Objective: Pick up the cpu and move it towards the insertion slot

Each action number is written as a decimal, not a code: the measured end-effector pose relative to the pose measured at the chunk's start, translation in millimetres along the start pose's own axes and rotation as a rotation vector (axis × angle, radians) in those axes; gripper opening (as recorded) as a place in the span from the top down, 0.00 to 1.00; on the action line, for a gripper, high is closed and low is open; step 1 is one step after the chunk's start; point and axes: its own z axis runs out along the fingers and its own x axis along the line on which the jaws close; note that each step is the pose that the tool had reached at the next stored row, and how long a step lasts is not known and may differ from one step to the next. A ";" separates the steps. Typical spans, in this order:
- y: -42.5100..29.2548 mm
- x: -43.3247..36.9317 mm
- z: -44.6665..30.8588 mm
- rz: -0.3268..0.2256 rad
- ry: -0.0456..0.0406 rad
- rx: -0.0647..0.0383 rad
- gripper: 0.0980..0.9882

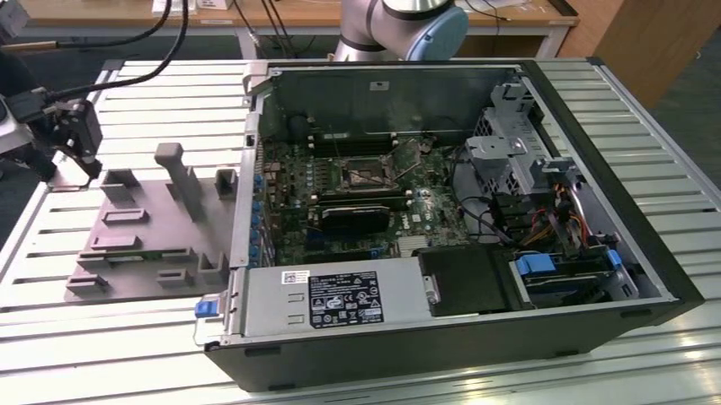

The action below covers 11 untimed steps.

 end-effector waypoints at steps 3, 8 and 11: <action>0.5 -0.5 -9.3 0.000 -0.0001 0.001 0.51; 1.8 -1.5 -28.9 0.000 0.0000 0.001 0.51; 2.6 -2.3 -42.4 0.000 -0.0001 0.001 0.51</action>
